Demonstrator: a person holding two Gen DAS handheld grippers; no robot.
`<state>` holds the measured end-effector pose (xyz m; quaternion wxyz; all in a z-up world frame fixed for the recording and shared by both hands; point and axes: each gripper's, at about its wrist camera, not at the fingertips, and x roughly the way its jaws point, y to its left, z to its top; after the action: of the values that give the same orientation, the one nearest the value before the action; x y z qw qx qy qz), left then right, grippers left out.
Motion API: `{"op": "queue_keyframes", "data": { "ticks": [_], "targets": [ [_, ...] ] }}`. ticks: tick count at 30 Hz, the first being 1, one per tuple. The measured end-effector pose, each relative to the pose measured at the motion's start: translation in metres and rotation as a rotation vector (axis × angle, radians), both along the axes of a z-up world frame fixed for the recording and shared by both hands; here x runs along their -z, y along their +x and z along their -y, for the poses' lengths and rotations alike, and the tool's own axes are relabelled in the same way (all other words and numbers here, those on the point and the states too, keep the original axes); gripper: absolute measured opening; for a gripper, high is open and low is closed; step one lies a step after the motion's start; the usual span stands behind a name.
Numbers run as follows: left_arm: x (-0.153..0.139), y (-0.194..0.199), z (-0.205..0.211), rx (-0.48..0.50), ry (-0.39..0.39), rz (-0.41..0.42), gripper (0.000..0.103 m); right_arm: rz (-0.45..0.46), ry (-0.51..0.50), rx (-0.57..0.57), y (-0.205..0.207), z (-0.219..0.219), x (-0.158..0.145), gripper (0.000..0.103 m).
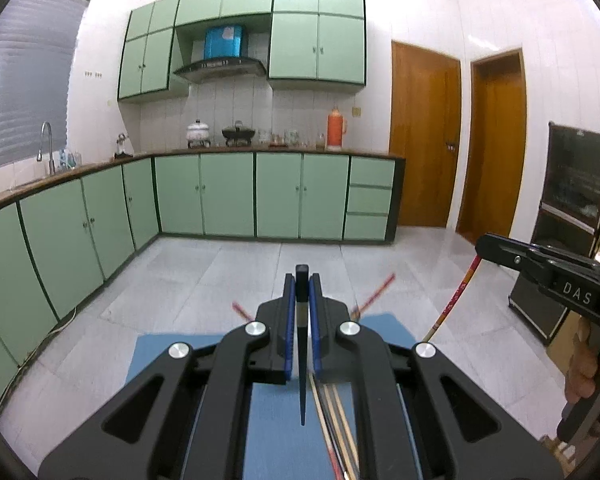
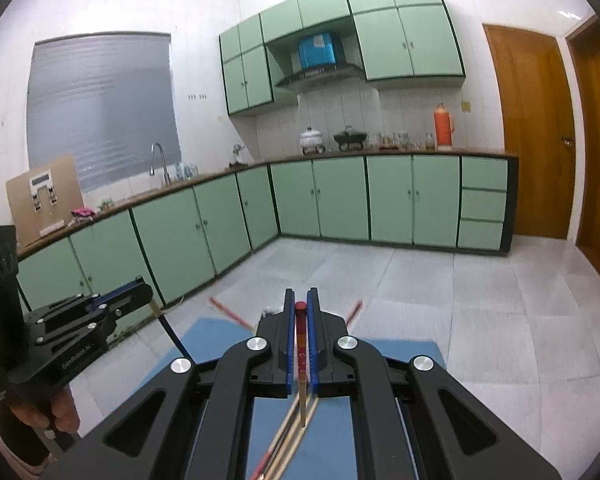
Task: Organize utensils
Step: 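Carry both chopsticks over the white holder and open both tools to drop them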
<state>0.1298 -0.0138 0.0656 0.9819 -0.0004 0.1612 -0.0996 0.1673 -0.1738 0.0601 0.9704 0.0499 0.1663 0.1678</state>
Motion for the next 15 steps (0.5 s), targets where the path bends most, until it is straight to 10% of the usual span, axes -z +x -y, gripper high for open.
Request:
{"op": "queue_keyframes", "data": {
  "ticks": [15],
  "targets": [
    [-0.046,0.086,0.023,-0.003,-0.02,0.137,0.006,0.061,-0.014,0.04,0.096,-0.009,-0.04,0.006]
  ]
}}
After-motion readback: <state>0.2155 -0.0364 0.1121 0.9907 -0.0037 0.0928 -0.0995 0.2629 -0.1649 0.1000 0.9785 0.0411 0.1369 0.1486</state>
